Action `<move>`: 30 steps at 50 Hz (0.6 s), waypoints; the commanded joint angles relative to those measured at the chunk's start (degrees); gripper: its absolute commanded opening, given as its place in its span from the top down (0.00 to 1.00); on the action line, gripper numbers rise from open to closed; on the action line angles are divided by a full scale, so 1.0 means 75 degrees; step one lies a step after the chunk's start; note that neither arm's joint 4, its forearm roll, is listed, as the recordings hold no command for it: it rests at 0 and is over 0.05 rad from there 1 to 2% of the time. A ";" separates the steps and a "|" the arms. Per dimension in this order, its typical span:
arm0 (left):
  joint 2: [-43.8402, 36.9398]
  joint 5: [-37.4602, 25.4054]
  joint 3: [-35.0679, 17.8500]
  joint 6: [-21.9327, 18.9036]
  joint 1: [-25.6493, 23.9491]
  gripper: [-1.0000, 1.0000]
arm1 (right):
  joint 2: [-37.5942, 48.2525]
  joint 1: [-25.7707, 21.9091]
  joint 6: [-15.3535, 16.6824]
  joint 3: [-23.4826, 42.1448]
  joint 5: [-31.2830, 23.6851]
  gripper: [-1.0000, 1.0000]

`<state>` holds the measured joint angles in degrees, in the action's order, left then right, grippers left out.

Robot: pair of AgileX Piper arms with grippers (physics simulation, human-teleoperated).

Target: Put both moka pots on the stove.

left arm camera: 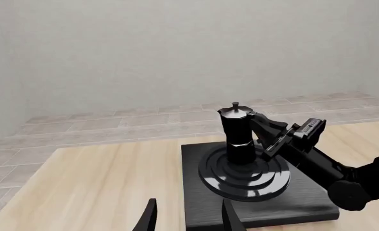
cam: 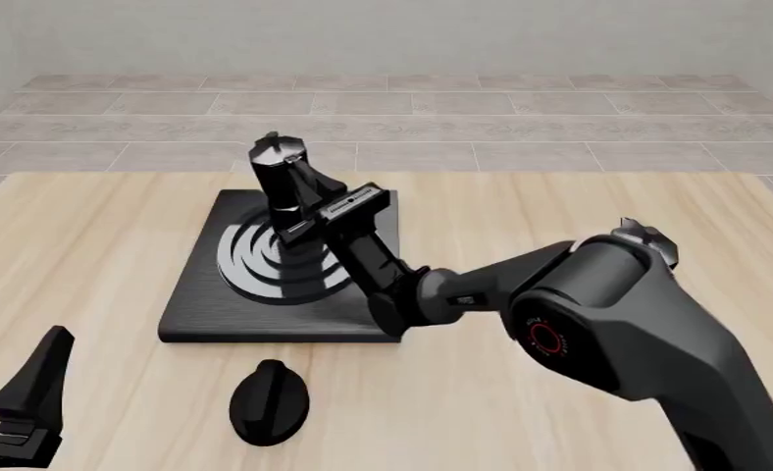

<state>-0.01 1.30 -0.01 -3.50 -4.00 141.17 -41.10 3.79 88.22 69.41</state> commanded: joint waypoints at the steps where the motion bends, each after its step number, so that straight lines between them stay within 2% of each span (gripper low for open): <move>1: 0.0000 -0.0018 0.0000 0.0019 0.0008 0.00 | -0.0171 0.0113 -0.0148 -0.0053 0.0065 1.00; 30: 0.0000 -0.0036 0.0000 0.0048 0.0031 0.00 | 0.0085 0.0213 -0.0238 -0.0346 0.0065 1.00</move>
<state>-0.01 1.04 -0.01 -3.33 -3.89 140.69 -40.09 2.03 86.75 69.90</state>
